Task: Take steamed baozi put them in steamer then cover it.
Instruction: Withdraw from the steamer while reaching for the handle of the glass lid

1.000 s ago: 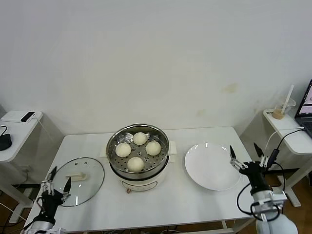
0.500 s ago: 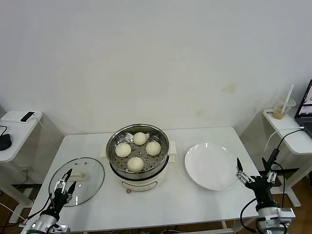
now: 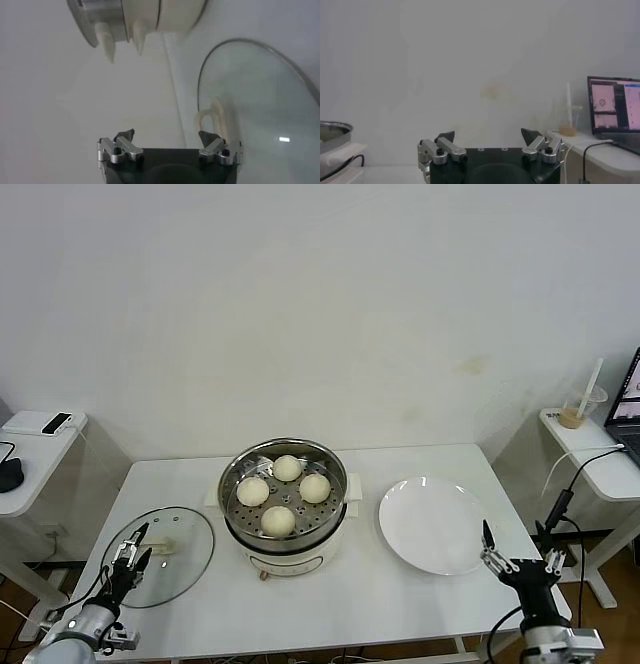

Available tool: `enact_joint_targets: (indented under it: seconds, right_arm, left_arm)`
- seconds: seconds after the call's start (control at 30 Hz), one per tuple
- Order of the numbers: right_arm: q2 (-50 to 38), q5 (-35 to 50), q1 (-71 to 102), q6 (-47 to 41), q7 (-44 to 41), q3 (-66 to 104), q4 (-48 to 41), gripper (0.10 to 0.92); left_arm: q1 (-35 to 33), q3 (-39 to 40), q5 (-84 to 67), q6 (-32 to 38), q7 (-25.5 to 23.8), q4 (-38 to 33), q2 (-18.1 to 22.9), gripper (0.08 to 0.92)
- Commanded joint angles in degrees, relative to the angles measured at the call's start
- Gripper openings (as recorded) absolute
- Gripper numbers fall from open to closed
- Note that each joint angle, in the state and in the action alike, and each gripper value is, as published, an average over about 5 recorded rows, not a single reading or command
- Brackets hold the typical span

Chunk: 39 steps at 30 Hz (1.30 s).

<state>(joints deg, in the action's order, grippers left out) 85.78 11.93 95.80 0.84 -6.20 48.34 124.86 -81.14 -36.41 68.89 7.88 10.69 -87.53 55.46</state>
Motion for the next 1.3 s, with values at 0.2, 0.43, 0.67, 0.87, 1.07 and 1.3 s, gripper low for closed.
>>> enact_joint_targets:
  seconds: [0.2, 0.43, 0.67, 0.87, 1.07, 1.3]
  right_arm:
    - [1.71, -1.21, 0.97, -0.14, 0.08, -0.26, 0.92, 0.823]
    - [1.66, -1.9, 1.44, 0.07, -0.11, 0.0, 0.81, 0.823]
    - [1.52, -3.23, 1.69, 0.54, -0.23, 0.27, 0.6, 0.823]
    - [1.36, -3.61, 2.23, 0.85, -0.31, 0.37, 0.99, 0.823]
    - [1.3, -3.81, 2.55, 0.94, -0.34, 0.36, 1.45, 0.823]
    - [1.16, -3.74, 2.7, 0.89, -0.34, 0.33, 1.88, 0.823]
  left_arm:
    - [6.49, 2.78, 1.17, 0.22, -0.37, 6.55, -0.62, 0.823]
    - [9.22, 3.6, 1.17, 0.32, -0.23, 9.16, -0.44, 0.823]
    - [11.34, 4.03, 1.05, 0.23, -0.15, 11.01, 0.3, 0.823]
    - [13.2, 4.2, 0.64, 0.17, 0.12, 14.02, 1.03, 0.823]
    - [13.74, 4.17, 0.05, 0.27, 0.29, 15.56, 2.18, 0.822]
    - [12.95, 3.81, -0.49, 0.72, 1.12, 15.68, 3.03, 0.672]
